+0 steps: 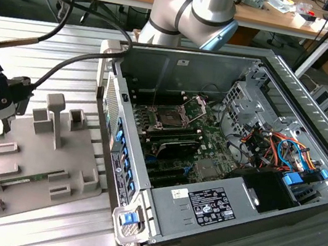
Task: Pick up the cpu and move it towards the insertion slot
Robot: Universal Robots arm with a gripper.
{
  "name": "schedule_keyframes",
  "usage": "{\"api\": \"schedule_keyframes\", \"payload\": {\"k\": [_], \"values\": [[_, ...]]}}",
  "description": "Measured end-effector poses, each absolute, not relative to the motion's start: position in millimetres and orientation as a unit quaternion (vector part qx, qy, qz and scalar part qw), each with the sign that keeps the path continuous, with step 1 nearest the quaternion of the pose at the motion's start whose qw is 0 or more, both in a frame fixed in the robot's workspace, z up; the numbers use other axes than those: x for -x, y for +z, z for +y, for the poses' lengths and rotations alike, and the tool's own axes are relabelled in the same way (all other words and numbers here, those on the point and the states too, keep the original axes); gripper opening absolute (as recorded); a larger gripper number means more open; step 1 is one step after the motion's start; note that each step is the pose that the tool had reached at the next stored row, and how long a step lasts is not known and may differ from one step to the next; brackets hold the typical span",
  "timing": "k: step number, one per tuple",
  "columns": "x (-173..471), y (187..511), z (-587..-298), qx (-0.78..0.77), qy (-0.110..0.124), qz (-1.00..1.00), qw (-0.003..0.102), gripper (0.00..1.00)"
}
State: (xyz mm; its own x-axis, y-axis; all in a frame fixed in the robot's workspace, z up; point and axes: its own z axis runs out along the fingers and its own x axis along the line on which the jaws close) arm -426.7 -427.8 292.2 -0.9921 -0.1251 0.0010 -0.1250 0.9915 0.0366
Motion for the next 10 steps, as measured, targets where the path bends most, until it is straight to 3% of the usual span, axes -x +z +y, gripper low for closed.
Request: {"api": "schedule_keyframes", "payload": {"k": [10], "values": [[426.7, 300.3, -427.8, -0.063, -0.018, -0.998, 0.002, 0.55]]}}
